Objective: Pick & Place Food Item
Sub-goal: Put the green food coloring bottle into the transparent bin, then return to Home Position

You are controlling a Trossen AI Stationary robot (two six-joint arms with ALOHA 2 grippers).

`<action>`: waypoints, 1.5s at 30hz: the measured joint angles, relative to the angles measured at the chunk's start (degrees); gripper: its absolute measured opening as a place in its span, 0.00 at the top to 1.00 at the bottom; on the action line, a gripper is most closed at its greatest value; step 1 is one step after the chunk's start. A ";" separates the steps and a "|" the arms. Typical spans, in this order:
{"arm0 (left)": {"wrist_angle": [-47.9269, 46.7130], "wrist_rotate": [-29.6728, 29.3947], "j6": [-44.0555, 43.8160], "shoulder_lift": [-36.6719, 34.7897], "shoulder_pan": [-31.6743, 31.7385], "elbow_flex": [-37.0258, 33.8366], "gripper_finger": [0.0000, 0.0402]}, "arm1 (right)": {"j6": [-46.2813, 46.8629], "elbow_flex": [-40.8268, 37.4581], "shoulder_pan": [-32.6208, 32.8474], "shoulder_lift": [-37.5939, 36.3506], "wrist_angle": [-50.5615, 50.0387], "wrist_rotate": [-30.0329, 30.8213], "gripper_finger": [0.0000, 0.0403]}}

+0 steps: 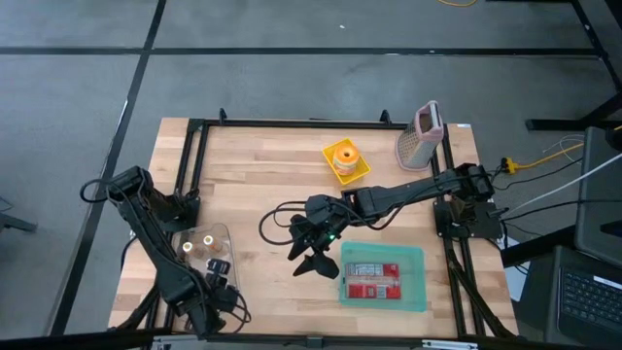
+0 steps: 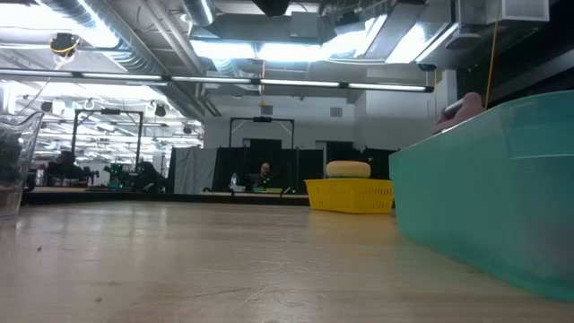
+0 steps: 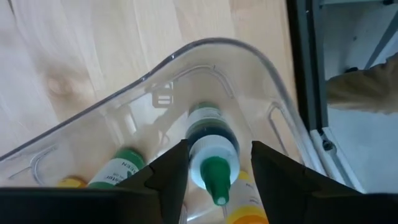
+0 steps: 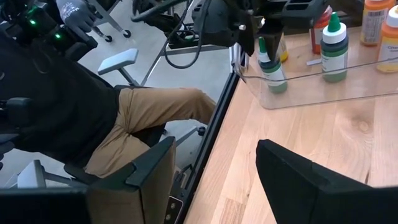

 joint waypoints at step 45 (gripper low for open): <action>36.70 -2.18 56.91 -28.53 -9.25 7.39 0.55 | 10.41 -0.07 9.51 -13.62 7.88 -1.77 0.45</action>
